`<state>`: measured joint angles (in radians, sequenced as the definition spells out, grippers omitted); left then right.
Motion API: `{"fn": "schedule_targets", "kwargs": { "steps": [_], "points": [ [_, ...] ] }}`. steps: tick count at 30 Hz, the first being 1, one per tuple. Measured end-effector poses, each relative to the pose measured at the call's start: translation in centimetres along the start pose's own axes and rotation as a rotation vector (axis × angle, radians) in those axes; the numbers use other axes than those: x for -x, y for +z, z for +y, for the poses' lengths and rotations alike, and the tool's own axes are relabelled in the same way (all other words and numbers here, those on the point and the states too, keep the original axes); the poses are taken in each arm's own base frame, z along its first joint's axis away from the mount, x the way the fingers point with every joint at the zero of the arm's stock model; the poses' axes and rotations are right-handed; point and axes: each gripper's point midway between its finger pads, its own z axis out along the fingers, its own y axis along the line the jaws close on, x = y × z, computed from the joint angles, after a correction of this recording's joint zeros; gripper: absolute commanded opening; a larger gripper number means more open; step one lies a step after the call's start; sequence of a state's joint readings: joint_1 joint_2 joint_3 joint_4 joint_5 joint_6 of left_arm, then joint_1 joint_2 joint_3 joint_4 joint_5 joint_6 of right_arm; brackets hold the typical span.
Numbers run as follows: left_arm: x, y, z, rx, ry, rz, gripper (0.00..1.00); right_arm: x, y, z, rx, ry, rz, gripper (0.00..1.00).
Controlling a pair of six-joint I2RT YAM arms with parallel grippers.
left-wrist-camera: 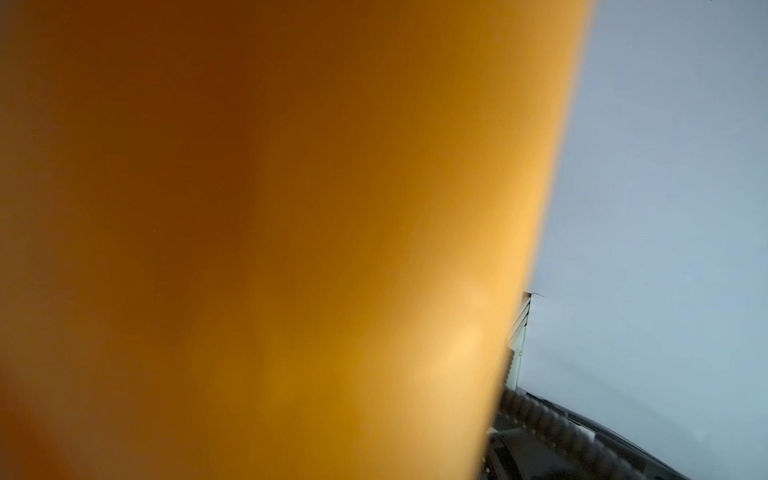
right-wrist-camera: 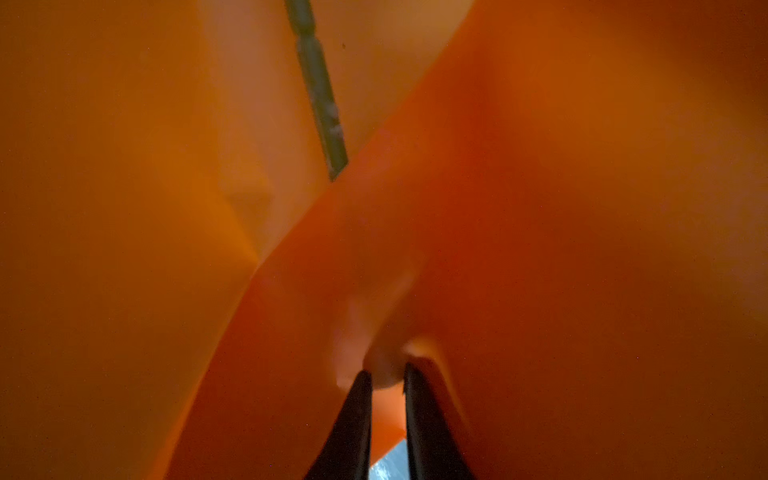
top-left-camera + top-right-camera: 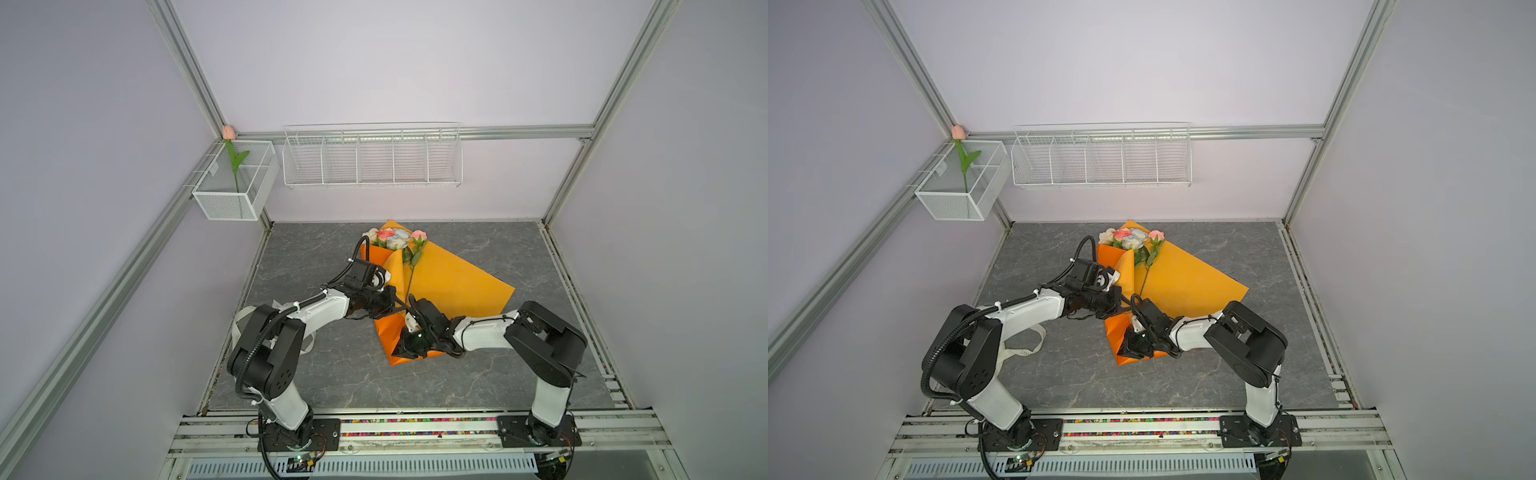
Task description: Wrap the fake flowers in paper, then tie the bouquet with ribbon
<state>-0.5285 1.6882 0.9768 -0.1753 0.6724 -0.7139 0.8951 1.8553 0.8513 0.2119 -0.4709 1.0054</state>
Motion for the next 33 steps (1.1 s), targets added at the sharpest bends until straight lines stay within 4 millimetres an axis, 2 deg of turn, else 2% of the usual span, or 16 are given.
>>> {"fn": "schedule_targets", "kwargs": {
  "steps": [5,11,14,16,24,28,33],
  "points": [
    [0.4,0.8,-0.2,-0.029,0.021,0.006,0.00,-0.2,-1.2,-0.5,-0.032,-0.011,-0.026,0.34],
    [-0.8,3.4,2.8,0.048,-0.010,0.063,0.00,-0.7,-3.0,-1.1,-0.132,-0.085,-0.066,0.36],
    [-1.4,3.8,3.3,0.070,-0.007,0.079,0.00,-1.0,-4.3,-1.7,-0.164,-0.095,-0.094,0.35],
    [-1.5,3.9,3.1,0.069,-0.002,0.083,0.00,-1.1,-5.1,-2.1,-0.184,-0.093,-0.108,0.35],
    [-0.4,3.9,1.5,0.046,0.030,0.063,0.00,-1.7,-6.4,-4.6,-0.258,-0.070,-0.113,0.19],
    [-0.5,3.9,1.5,0.051,0.030,0.065,0.00,-1.8,-6.9,-4.8,-0.245,-0.059,-0.111,0.20],
    [-0.7,4.2,1.3,0.053,0.036,0.072,0.00,-1.8,-7.7,-3.7,-0.202,-0.077,-0.116,0.22]
  ]
}}
